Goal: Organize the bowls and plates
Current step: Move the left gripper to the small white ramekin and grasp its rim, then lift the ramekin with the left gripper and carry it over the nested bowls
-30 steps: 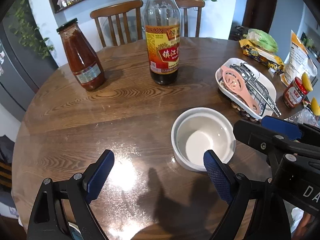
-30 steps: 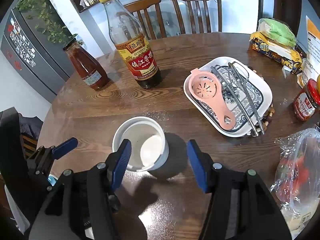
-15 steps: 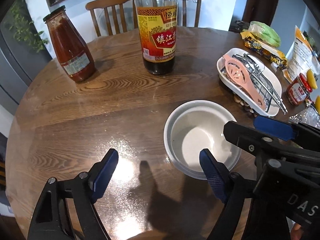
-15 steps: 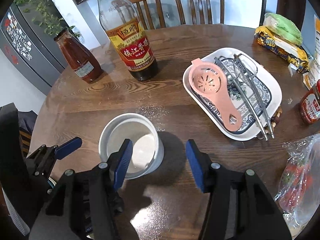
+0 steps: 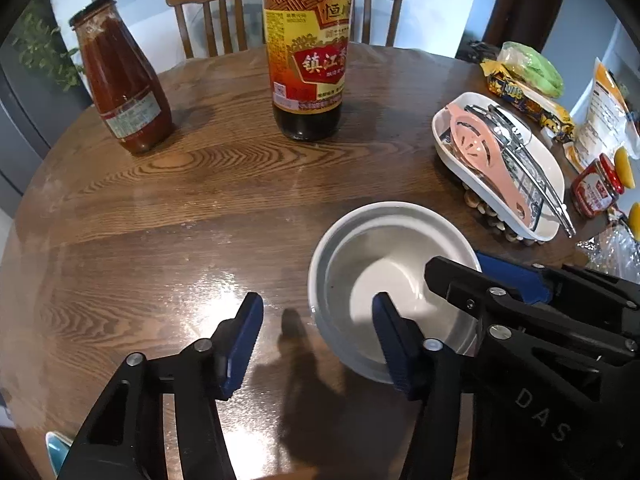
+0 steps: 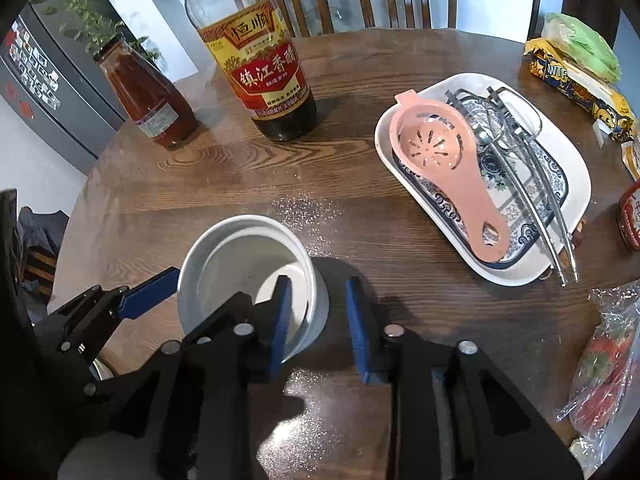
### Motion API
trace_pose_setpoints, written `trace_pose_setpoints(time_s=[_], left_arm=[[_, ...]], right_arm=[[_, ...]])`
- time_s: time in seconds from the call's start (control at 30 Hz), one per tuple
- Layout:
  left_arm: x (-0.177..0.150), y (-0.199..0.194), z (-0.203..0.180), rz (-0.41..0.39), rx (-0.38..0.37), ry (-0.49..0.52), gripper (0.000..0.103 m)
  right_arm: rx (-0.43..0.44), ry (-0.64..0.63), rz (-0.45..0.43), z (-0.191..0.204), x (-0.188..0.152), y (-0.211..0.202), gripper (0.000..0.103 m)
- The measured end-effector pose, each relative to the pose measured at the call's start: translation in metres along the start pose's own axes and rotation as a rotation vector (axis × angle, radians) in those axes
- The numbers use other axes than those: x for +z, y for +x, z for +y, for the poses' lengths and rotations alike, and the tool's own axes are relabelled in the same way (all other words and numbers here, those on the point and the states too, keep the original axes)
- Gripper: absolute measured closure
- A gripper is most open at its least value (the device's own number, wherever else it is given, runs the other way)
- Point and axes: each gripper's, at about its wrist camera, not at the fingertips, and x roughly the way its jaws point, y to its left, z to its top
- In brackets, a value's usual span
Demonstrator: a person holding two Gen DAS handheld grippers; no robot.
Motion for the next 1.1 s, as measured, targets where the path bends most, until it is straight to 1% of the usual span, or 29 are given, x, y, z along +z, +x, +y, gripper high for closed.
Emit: trace_pose_setpoints(time_s=[0.07, 0.13, 0.17, 0.2, 0.27, 0.4, 0.43, 0.73, 0.8, 0.9, 1.1], left_arm=[[0.001, 0.001, -0.002, 0.003, -0.008, 0.008, 0.056], [0.001, 0.003, -0.004, 0.01, -0.022, 0.014, 0.061], [0.002, 0.005, -0.005, 0.014, -0.028, 0.016, 0.062], [0.002, 0.007, -0.005, 0.016, -0.028, 0.017, 0.063], [0.002, 0.01, -0.005, 0.025, -0.027, 0.012, 0.068], [0.001, 0.013, -0.004, 0.034, -0.045, 0.008, 0.074], [0.001, 0.013, -0.004, 0.034, -0.05, 0.007, 0.077], [0.001, 0.012, -0.002, 0.025, -0.069, 0.007, 0.078], [0.0, 0.011, -0.002, 0.023, -0.063, 0.012, 0.078], [0.0, 0.011, -0.003, 0.024, -0.043, 0.013, 0.082], [-0.002, 0.009, -0.002, 0.013, -0.032, 0.023, 0.083]], right_arm=[[-0.011, -0.005, -0.002, 0.0, 0.001, 0.001, 0.082], [-0.012, -0.006, -0.004, 0.001, 0.001, 0.001, 0.086], [-0.01, -0.006, -0.002, 0.001, 0.001, 0.002, 0.087], [-0.008, -0.004, -0.001, 0.002, 0.0, 0.003, 0.088], [-0.01, -0.006, 0.0, 0.003, 0.001, 0.006, 0.089], [-0.003, -0.005, 0.008, 0.004, 0.001, 0.012, 0.089], [-0.002, -0.005, 0.007, 0.004, 0.001, 0.012, 0.09], [-0.01, 0.001, -0.001, 0.004, 0.002, 0.014, 0.09], [-0.012, 0.004, -0.005, 0.004, 0.002, 0.015, 0.09], [-0.012, 0.016, -0.011, 0.004, 0.001, 0.014, 0.09], [-0.007, 0.016, -0.021, 0.005, -0.003, 0.009, 0.09]])
